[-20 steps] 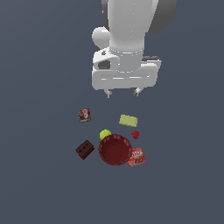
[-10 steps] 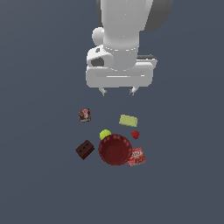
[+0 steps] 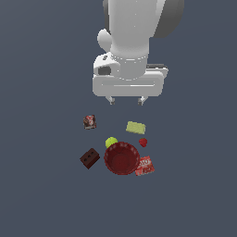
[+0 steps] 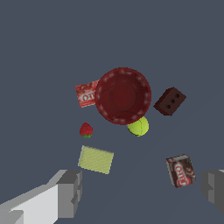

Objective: Pick up a designated object from a clutter of objects.

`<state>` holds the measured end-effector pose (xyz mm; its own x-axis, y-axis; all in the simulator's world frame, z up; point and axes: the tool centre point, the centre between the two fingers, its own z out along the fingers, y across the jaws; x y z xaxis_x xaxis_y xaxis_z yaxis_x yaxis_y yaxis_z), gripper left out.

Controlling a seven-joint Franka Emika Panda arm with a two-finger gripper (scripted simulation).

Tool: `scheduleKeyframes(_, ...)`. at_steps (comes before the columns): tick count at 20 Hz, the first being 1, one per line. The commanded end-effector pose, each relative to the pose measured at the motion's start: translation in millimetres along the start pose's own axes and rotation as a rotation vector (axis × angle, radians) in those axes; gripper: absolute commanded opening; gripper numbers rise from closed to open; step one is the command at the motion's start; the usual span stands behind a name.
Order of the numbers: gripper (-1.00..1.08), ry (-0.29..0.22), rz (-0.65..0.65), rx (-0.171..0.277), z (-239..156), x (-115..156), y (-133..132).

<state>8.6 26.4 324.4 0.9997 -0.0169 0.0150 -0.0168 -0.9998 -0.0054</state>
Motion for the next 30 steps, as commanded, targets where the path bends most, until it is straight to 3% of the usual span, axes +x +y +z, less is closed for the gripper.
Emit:
scheduleKeyframes(1,1.0,-0.001,0.03,0.001,4.7,4.0,-2.1)
scheduleKeyframes(30,1.0,-0.014,0.683,0.008,119.9,74.6,-47.0)
